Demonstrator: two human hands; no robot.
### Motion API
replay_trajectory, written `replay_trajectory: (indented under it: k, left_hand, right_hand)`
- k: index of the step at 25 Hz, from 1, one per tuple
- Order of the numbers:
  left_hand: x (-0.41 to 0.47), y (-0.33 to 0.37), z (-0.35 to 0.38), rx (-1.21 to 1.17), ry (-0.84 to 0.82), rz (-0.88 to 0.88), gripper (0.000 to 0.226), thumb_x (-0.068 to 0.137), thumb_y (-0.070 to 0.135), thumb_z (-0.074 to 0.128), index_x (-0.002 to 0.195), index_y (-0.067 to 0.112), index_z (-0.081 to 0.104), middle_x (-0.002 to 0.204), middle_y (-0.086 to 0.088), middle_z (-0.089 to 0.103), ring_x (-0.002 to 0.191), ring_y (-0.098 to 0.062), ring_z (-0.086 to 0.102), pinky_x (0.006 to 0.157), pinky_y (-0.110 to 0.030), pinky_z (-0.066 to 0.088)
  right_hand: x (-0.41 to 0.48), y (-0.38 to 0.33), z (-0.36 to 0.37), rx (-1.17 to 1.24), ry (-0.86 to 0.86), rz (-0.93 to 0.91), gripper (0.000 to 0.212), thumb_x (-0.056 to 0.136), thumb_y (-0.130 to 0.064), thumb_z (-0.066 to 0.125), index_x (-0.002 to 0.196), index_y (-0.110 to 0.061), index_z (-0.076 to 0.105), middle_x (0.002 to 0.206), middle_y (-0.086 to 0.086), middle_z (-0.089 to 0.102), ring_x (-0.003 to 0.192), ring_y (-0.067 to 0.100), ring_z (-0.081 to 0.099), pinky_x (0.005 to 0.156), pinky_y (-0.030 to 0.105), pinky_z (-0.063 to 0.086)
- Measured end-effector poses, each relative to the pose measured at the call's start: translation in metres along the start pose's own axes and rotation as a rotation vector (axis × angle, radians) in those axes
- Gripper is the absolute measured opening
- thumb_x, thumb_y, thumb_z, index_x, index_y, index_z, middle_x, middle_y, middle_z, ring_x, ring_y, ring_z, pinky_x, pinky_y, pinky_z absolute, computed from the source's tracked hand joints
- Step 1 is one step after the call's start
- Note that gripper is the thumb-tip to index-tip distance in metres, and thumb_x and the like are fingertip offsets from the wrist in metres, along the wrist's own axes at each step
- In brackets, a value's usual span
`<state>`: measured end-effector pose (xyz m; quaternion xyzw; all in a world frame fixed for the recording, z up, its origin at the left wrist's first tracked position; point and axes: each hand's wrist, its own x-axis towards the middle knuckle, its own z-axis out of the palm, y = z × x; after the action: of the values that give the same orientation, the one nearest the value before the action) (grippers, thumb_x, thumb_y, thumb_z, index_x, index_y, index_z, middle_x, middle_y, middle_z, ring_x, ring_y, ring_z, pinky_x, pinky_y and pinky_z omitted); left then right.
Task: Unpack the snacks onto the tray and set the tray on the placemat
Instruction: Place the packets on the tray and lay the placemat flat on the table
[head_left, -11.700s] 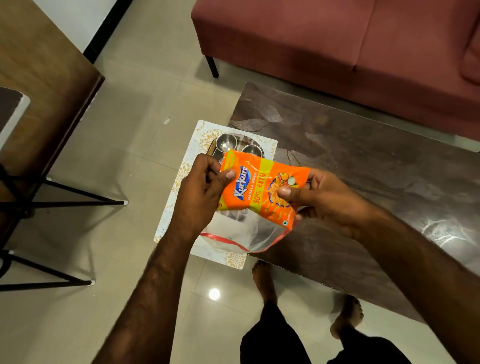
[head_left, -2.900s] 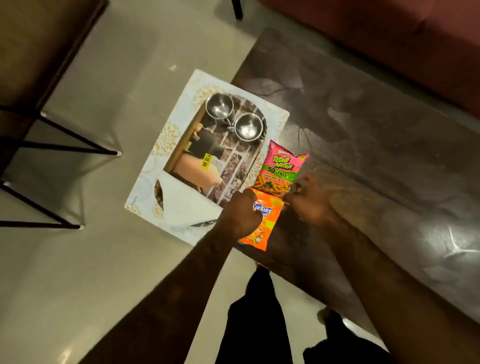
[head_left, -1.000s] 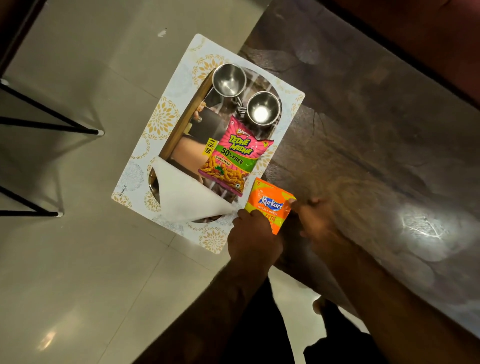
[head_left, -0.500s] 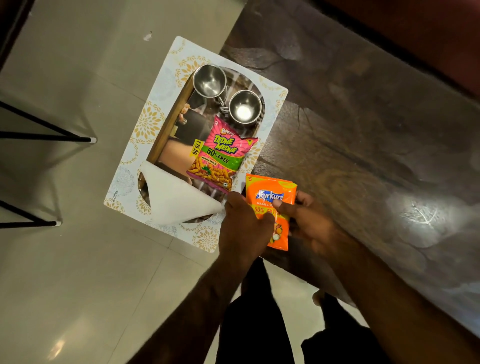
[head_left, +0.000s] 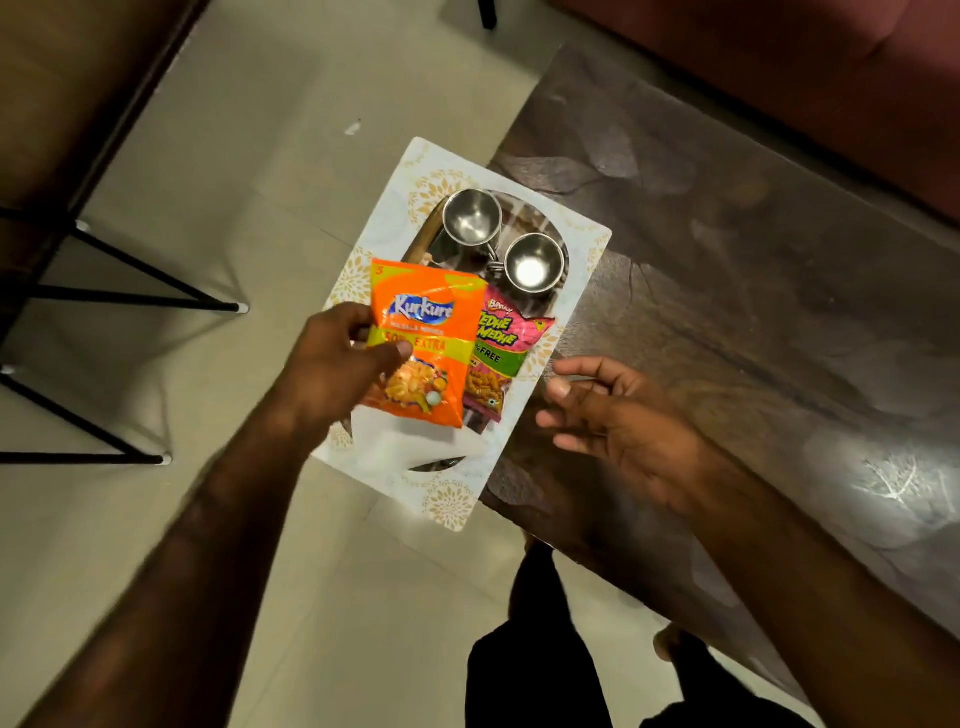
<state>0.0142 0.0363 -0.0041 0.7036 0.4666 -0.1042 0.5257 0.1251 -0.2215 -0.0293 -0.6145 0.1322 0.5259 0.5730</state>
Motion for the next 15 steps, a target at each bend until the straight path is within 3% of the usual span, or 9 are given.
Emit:
replay_trajectory:
  k: [4,10,13,15]
  left_hand:
    - [0.05,-0.004,-0.023,0.098,0.026,-0.045,0.038,0.086,0.018,0.077,0.12,0.004,0.066,0.116,-0.015,0.071,0.101,-0.033,0.071,0.095,-0.051,0.056]
    - [0.097,-0.01,0.005,0.356,0.016,-0.001,0.048,0.087,0.02,0.074,0.132,0.008,0.059,0.127,-0.015,0.067,0.112,-0.034,0.065,0.101,-0.047,0.051]
    - [0.103,-0.01,0.019,0.505,0.055,0.108,0.046,0.088,0.025,0.071,0.13,0.01,0.062,0.128,-0.019,0.063,0.113,-0.036,0.062,0.1,-0.042,0.05]
    - [0.105,-0.012,0.022,0.604,0.078,0.12,0.053,0.088,0.035,0.069,0.134,0.012,0.059,0.131,-0.022,0.055,0.117,-0.038,0.058,0.104,-0.047,0.047]
  right_hand:
    - [0.01,0.016,-0.006,-0.054,0.092,0.081,0.019,0.091,-0.015,0.073,0.109,-0.018,0.067,0.093,0.004,0.074,0.08,0.021,0.074,0.073,0.033,0.058]
    - [0.048,0.024,-0.002,-0.113,0.159,0.17,0.016,0.098,-0.009,0.063,0.114,-0.013,0.063,0.103,0.01,0.073,0.081,0.022,0.07,0.07,0.032,0.055]
    - [0.079,0.015,0.008,-0.113,0.189,0.133,0.025,0.096,-0.01,0.065,0.12,-0.014,0.061,0.109,0.01,0.072,0.09,0.023,0.069,0.072,0.034,0.056]
    - [0.095,0.01,0.015,-0.107,0.187,0.133,0.035,0.093,-0.011,0.068,0.127,-0.014,0.058,0.114,0.012,0.071,0.098,0.024,0.069,0.076,0.039,0.057]
